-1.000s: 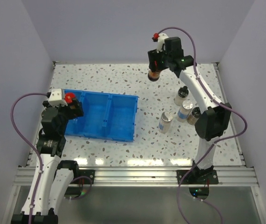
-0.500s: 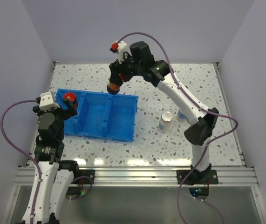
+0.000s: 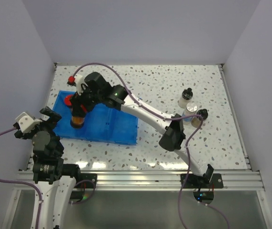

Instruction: Organize the condiment bottles

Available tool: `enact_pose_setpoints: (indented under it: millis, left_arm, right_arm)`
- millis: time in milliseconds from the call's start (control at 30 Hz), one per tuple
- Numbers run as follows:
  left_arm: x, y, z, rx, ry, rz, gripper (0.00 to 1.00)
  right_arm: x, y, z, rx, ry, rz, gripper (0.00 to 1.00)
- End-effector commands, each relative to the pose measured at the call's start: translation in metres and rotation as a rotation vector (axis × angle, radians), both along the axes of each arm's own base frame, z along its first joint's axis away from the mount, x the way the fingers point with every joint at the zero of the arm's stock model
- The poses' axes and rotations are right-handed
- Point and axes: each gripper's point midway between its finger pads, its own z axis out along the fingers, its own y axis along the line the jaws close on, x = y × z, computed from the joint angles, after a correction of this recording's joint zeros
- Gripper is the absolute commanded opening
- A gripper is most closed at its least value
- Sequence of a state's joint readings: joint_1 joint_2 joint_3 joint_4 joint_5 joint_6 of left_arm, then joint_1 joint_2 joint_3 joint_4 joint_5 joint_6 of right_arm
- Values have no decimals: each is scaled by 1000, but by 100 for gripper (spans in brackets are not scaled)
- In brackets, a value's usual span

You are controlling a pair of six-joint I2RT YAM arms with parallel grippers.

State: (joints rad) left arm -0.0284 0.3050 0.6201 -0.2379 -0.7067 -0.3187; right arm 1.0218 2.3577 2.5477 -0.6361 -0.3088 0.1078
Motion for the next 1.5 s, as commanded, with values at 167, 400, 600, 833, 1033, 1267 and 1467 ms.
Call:
enact_pose_setpoints:
  millis: [167, 400, 600, 833, 1033, 1267, 1467]
  left_arm:
    - [-19, 19, 8, -55, -101, 139, 100]
    - [-20, 18, 10, -55, -107, 134, 100]
    - [-21, 18, 11, -56, -114, 132, 100]
    - [-19, 16, 11, -52, -112, 119, 100]
    - [-20, 15, 13, -49, -116, 112, 100]
    - [-22, 16, 15, -46, -121, 112, 100]
    - [-22, 16, 14, -46, -116, 115, 100]
  right_arm:
    - [-8, 24, 105, 320, -72, 38, 0]
    - [-29, 45, 101, 381, 13, 118, 0]
    - [-8, 69, 80, 440, 19, 41, 0]
    - [8, 87, 61, 418, -205, -28, 0]
    - [4, 89, 16, 237, -419, 23, 0]
    - [8, 92, -13, 156, -474, 17, 30]
    - [12, 95, -18, 158, -486, 1, 58]
